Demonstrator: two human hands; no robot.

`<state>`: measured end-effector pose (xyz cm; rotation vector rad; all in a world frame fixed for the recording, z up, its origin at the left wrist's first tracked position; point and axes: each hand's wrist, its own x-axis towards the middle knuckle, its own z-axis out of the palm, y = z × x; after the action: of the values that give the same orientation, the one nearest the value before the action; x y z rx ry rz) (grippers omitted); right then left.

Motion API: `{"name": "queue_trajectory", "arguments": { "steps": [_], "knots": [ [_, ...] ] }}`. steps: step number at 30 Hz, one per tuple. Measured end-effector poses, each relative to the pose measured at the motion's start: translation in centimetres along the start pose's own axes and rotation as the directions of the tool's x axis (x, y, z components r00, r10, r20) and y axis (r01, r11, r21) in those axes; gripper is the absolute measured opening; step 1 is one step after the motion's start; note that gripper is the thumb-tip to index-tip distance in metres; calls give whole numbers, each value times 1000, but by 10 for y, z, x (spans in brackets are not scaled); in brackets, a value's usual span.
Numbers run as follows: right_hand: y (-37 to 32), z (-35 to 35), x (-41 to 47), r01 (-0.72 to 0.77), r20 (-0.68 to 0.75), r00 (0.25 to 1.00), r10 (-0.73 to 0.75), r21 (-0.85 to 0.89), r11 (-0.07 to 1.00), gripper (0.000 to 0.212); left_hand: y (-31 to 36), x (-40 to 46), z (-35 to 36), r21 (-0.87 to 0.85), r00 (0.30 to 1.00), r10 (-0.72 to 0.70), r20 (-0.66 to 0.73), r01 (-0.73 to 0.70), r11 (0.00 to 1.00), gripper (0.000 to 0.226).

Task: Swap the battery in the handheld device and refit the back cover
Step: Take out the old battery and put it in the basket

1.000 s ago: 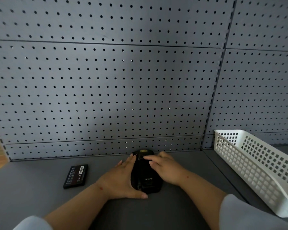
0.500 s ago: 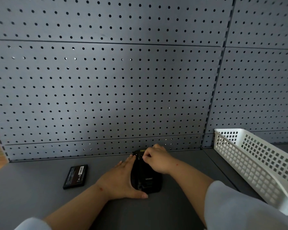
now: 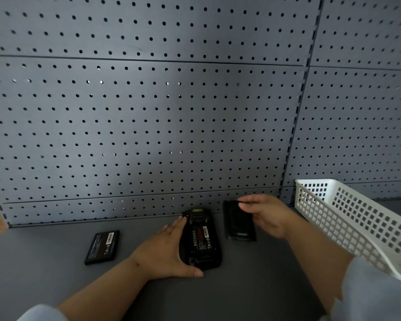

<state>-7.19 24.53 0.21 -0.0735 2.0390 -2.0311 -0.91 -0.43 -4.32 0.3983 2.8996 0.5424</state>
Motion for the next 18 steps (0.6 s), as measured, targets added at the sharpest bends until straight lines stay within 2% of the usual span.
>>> {"name": "queue_trajectory", "arguments": {
  "steps": [3,5,8,14,18],
  "knots": [
    [8,-23,-5,-56,-80,996,35,-279,959,13,1,0,0,16,1000,-3,-8,3,1000,144],
    [12,-32,-6,-83,-116,992,40,-394,915,13,0,0,0,19,1000,-5,-5,5,1000,144],
    [16,-38,-7,-98,-153,988,29,-467,879,10,-1,0,0,12,1000,-10,2,10,1000,145],
    [21,-39,-9,-68,-163,986,-41,-609,790,30,0,0,0,12,1000,-10,2,10,1000,145],
    [24,-34,-14,-49,-174,978,-113,-722,691,43,0,1,0,3,1000,-6,4,6,1000,146]
  ]
}}
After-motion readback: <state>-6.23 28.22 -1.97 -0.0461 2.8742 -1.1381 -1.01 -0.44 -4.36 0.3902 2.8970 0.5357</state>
